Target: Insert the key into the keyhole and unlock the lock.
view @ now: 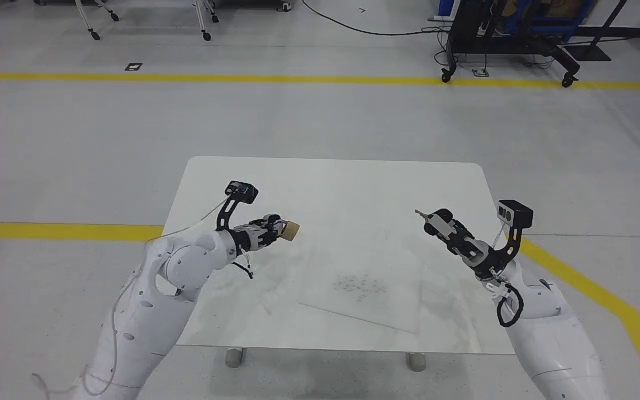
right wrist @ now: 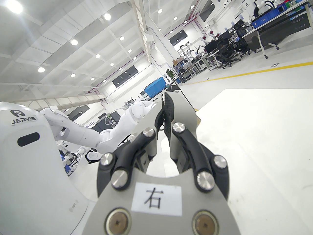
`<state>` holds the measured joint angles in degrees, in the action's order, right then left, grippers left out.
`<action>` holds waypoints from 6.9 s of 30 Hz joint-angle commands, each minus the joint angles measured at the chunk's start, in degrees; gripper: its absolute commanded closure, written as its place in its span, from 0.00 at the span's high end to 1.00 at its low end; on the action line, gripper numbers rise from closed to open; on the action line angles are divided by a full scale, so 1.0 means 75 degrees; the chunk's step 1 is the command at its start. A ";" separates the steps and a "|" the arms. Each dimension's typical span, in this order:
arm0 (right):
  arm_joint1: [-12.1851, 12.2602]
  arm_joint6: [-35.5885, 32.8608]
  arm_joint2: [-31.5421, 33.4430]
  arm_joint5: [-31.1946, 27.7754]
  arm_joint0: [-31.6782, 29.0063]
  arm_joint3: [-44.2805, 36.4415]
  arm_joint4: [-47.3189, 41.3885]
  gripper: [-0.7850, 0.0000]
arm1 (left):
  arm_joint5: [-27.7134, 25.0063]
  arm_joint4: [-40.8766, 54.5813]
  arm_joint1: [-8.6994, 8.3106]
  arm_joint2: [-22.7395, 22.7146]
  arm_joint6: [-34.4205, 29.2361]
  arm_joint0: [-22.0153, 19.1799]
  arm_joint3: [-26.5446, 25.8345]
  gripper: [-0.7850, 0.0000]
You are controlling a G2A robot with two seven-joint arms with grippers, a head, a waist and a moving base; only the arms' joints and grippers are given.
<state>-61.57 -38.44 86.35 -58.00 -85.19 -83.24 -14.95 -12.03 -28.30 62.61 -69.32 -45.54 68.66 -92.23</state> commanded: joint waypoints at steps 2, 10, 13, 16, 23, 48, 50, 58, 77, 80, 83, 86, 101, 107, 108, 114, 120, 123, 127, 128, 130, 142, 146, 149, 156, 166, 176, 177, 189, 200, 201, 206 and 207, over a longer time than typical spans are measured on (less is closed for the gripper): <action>0.0000 0.0000 0.0000 0.0000 0.0000 0.0000 0.0000 0.00 | -0.0084 0.0068 -0.0011 -0.0045 -0.0014 0.0023 -0.0027 0.00; -0.0097 0.0565 -0.0395 0.0584 0.0142 -0.0137 0.0061 0.00 | -0.0067 0.1557 0.0041 0.0021 -0.0462 0.0023 0.0077 0.00; -0.0245 0.1041 -0.1023 0.0655 0.0519 -0.0019 0.0056 0.00 | -0.0037 0.2144 0.0063 0.0076 -0.0766 -0.0135 0.0287 0.00; -0.0381 0.1342 -0.1553 0.0645 0.1001 0.0270 0.0153 0.00 | -0.0003 0.3101 0.0104 0.0139 -0.0992 -0.0179 0.0485 0.00; -0.0669 0.1751 -0.2569 0.0313 0.1769 0.0634 -0.0232 0.00 | 0.0486 0.5911 0.0165 0.0060 -0.2612 -0.0766 0.1615 0.00; -0.1208 0.1759 -0.4018 0.1273 0.3106 0.1464 0.0342 0.00 | 0.0424 0.7319 0.0124 -0.0122 -0.3567 -0.1469 0.2831 0.00; -0.1239 0.1776 -0.4094 0.1285 0.3086 0.1410 0.0369 0.00 | 0.0424 0.7423 0.0114 -0.0140 -0.3699 -0.1476 0.2869 0.00; -0.1470 0.1946 -0.4627 0.1109 0.3245 0.1626 0.0410 0.00 | 0.0466 0.7605 0.0137 0.0094 -0.4151 -0.1677 0.3082 0.00; -0.1587 0.1109 -0.4802 0.0740 0.3376 0.1946 0.0150 0.00 | 0.0464 0.7555 0.0122 0.0153 -0.3616 -0.1846 0.3365 0.00; -0.1587 0.1109 -0.4802 0.0740 0.3376 0.1946 0.0150 0.00 | 0.0420 0.7262 0.0101 0.0133 -0.3393 -0.1841 0.3287 0.00; -0.1587 0.1109 -0.4802 0.0740 0.3376 0.1946 0.0150 0.00 | 0.0420 0.7262 0.0101 0.0133 -0.3393 -0.1841 0.3287 0.00; -0.1587 0.1109 -0.4802 0.0740 0.3376 0.1946 0.0150 0.00 | 0.0429 0.7034 0.0099 0.0162 -0.3008 -0.1746 0.3187 0.00; -0.1361 0.1553 -0.4164 0.1276 0.2423 0.1179 0.1195 0.00 | 0.1422 0.6805 0.0140 0.0353 -0.1819 -0.1554 0.2760 0.00; -0.1362 0.1632 -0.4143 0.1366 0.2408 0.1142 0.1261 0.00 | 0.1654 0.7126 0.0219 0.0482 -0.1222 -0.1445 0.2714 0.00; -0.1367 0.1767 -0.4132 0.1564 0.2374 0.1034 0.1463 0.00 | 0.1736 0.7338 0.0249 0.0483 -0.1010 -0.1443 0.2725 0.00; -0.1418 0.2844 -0.4143 0.3390 0.1914 0.0508 0.2184 0.00 | 0.1961 0.7609 0.0388 0.0661 -0.0003 -0.1566 0.2805 0.00; -0.1554 0.4060 -0.4399 0.4719 0.1623 0.0149 0.2699 0.00 | 0.1804 0.7057 0.0379 0.0665 0.0371 -0.1535 0.2739 0.00; -0.1645 0.4198 -0.4589 0.4842 0.1582 0.0020 0.2408 0.00 | 0.1645 0.6867 0.0373 0.0655 0.0465 -0.1460 0.2590 0.00; -0.1736 0.4358 -0.4703 0.4892 0.1666 0.0056 0.2262 0.00 | 0.1537 0.6930 0.0379 0.0631 0.0380 -0.1385 0.2515 0.00; -0.1759 0.4475 -0.4714 0.4918 0.1690 0.0076 0.2282 0.00 | 0.1490 0.6948 0.0380 0.0614 0.0370 -0.1371 0.2505 0.00; -0.1807 0.4690 -0.4736 0.4927 0.1715 0.0111 0.2224 0.00 | 0.1420 0.6933 0.0377 0.0583 0.0372 -0.1337 0.2484 0.00; -0.1958 0.4937 -0.4740 0.5134 0.1820 0.0287 0.2320 0.00 | 0.1333 0.6942 0.0382 0.0464 0.0335 -0.1264 0.2444 0.00; -0.1988 0.4947 -0.4688 0.5000 0.1773 0.0294 0.2236 0.00 | 0.1297 0.6929 0.0388 0.0433 0.0391 -0.1242 0.2434 0.00; -0.2011 0.5066 -0.4645 0.4923 0.1722 0.0296 0.2253 0.00 | 0.1269 0.6902 0.0394 0.0417 0.0445 -0.1228 0.2415 0.00; -0.2090 0.5277 -0.4667 0.5028 0.1700 0.0311 0.2435 0.00 | 0.1301 0.6810 0.0422 0.0480 0.0497 -0.1231 0.2383 0.00; -0.2196 0.5381 -0.4782 0.5169 0.1655 0.0225 0.2800 0.00 | 0.1280 0.6777 0.0448 0.0476 0.0490 -0.1240 0.2409 0.00; -0.2288 0.5248 -0.4878 0.5158 0.1628 0.0241 0.2962 0.00 | 0.1280 0.6709 0.0472 0.0494 0.0484 -0.1232 0.2408 0.00; -0.2291 0.5269 -0.4852 0.5151 0.1624 0.0234 0.2977 0.00 | 0.1278 0.6676 0.0473 0.0496 0.0481 -0.1236 0.2406 0.00; -0.2267 0.5083 -0.4465 0.5342 0.1483 -0.0015 0.3176 0.00 | 0.1102 0.6293 0.0476 0.0595 0.0188 -0.1237 0.2297 0.00; -0.2279 0.4932 -0.4273 0.5276 0.1389 -0.0184 0.3002 1.00 | 0.1072 0.6477 0.0491 0.0526 0.0041 -0.1270 0.2378 0.00; -0.2279 0.4932 -0.4273 0.5276 0.1389 -0.0184 0.3002 1.00 | 0.1077 0.6558 0.0491 0.0494 0.0016 -0.1270 0.2396 0.00; -0.2279 0.4932 -0.4273 0.5276 0.1389 -0.0184 0.3002 1.00 | 0.1122 0.6803 0.0489 0.0424 -0.0165 -0.1250 0.2443 0.00; -0.2279 0.4932 -0.4273 0.5276 0.1389 -0.0184 0.3002 1.00 | 0.1122 0.6803 0.0489 0.0424 -0.0165 -0.1250 0.2443 0.00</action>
<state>-78.66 -1.45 54.30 -18.43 -74.77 -84.62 7.56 -3.61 22.75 66.28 -66.15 -46.80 59.29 -73.90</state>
